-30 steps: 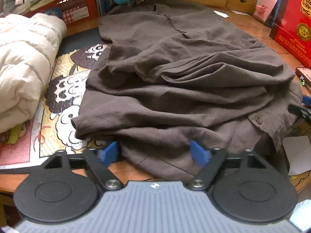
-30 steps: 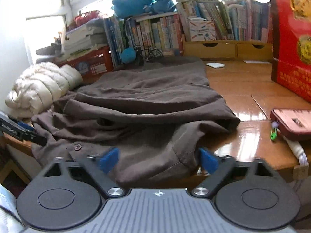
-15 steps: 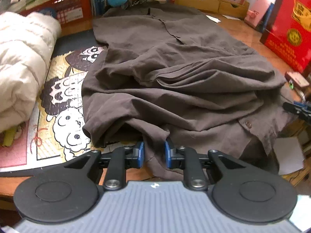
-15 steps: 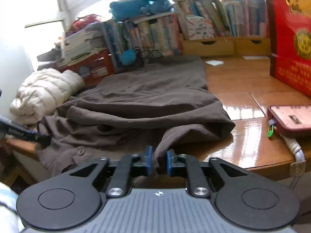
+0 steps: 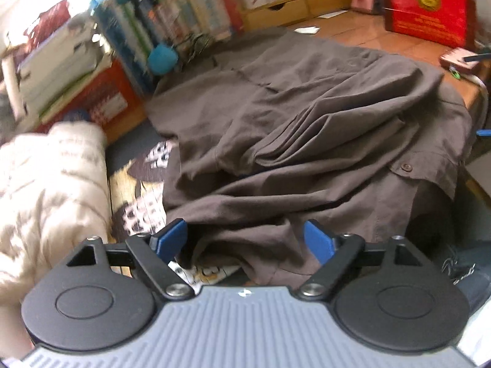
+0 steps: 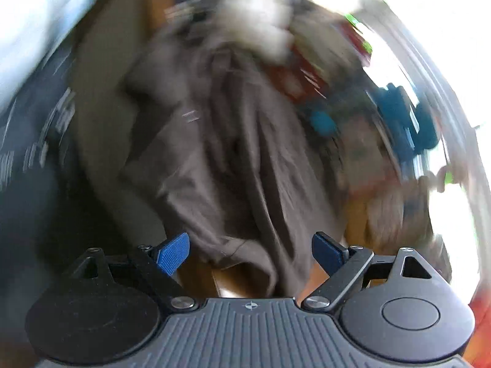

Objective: Fold clothes

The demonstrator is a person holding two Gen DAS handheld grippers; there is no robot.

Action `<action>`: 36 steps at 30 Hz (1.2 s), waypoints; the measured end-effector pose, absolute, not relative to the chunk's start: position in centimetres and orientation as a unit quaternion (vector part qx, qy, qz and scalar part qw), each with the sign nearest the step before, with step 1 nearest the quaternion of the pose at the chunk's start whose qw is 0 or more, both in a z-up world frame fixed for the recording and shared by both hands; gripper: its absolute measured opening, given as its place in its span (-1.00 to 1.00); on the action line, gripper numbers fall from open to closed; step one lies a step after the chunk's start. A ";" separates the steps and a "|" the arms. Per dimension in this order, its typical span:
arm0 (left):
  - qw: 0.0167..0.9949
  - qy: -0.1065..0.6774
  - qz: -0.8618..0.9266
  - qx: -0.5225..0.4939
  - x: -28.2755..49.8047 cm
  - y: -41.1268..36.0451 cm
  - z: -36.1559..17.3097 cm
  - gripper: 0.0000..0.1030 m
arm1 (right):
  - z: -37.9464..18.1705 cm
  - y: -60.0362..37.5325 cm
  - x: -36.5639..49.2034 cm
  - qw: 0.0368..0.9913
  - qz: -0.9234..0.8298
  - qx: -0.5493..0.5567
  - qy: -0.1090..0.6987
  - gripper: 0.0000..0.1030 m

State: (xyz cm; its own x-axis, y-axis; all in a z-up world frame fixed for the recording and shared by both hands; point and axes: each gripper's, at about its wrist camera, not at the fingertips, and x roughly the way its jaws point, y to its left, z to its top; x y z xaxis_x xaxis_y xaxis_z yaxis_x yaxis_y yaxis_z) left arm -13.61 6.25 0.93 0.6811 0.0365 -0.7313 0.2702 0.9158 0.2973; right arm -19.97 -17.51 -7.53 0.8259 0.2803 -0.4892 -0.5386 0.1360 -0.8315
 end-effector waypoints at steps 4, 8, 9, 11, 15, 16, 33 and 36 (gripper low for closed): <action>0.898 0.383 -0.083 0.202 -13.8 6.2 1.3 0.66 | -8.9 -16.2 -21.0 0.699 0.322 -0.637 0.056 0.65; 0.897 0.390 -0.088 0.189 -13.4 6.6 1.1 0.66 | -11.7 -14.9 -21.8 0.634 0.356 -0.686 0.020 0.65; 0.896 0.393 -0.087 0.188 -13.3 6.7 0.9 0.66 | -12.4 -14.7 -21.9 0.617 0.359 -0.700 0.012 0.65; 0.894 0.399 -0.085 0.184 -13.2 6.8 0.6 0.66 | -13.6 -14.2 -21.7 0.596 0.364 -0.716 0.003 0.64; 0.892 0.409 -0.082 0.172 -13.0 7.2 0.2 0.66 | -13.9 -13.1 -20.5 0.614 0.367 -0.699 0.022 -0.14; 0.892 0.411 -0.082 0.171 -13.0 7.3 0.1 0.66 | -13.7 -12.9 -20.1 0.625 0.365 -0.689 0.031 -0.18; 0.901 0.389 -0.101 0.166 -13.3 7.2 1.5 0.66 | -0.9 -12.6 -14.8 0.827 0.342 -0.421 0.147 -0.78; 0.902 0.371 -0.126 0.181 -14.4 6.7 1.9 0.66 | 0.0 -12.8 -13.7 0.842 0.334 -0.394 0.160 -0.78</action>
State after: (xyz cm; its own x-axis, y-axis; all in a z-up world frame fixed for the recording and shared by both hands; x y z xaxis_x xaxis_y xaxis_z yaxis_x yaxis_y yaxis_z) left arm -14.43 6.70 1.91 0.6938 -0.0925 -0.7142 0.3608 0.9029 0.2336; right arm -13.70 -12.75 -0.01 0.7264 0.4356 -0.5316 -0.6872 0.4675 -0.5560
